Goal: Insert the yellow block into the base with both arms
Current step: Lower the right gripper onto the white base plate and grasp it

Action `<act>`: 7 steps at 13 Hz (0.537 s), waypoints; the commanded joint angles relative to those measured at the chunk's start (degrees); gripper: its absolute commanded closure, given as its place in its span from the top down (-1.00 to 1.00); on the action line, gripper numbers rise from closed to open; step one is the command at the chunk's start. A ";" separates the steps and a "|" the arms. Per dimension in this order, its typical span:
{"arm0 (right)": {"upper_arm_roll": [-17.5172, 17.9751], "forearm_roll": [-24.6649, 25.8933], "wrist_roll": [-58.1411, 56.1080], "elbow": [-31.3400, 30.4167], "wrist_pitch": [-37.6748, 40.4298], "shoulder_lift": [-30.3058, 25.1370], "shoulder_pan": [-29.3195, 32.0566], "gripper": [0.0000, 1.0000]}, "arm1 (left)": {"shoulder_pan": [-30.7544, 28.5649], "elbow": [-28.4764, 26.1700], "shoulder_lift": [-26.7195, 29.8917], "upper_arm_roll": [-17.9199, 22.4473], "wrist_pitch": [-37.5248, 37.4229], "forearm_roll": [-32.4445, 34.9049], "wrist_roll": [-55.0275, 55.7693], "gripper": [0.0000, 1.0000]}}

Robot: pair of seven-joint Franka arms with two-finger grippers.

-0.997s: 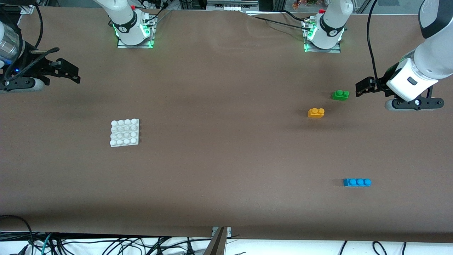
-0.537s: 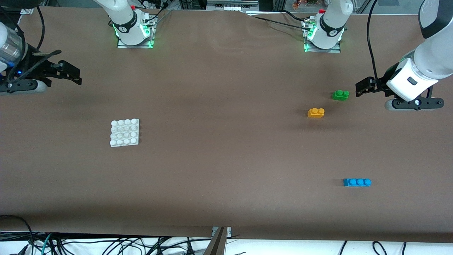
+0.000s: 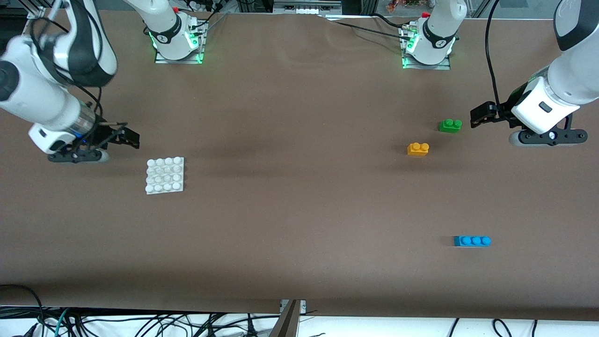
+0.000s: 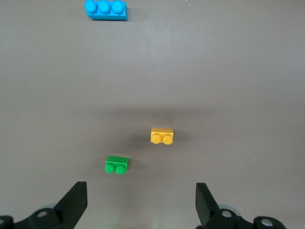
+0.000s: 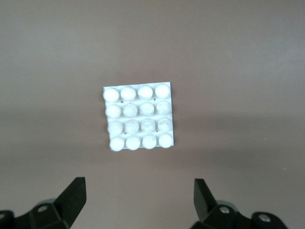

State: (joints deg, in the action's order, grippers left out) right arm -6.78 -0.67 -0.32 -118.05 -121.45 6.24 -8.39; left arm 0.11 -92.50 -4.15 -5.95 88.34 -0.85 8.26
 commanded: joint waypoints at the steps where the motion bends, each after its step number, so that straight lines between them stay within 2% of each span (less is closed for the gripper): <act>1: -0.16 0.05 -0.29 -3.84 -8.59 3.24 0.57 1.00 | -0.37 1.27 -0.42 0.06 -0.54 -2.31 -0.53 1.00; 3: -0.86 -0.12 -0.30 -5.87 -14.76 5.96 0.57 1.00 | -0.28 1.27 -0.42 0.06 -0.54 -2.31 -0.53 1.00; 7: -0.95 -0.65 -0.38 -5.53 -23.20 12.64 1.54 1.00 | -0.37 1.27 -0.42 0.06 -0.54 -2.49 -0.53 1.00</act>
State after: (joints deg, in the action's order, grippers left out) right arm -8.05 -0.71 -0.32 -123.30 -141.22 16.91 -7.64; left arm 0.10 -92.48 -4.17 -5.95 88.34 -1.13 8.26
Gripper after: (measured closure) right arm 0.000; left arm 0.000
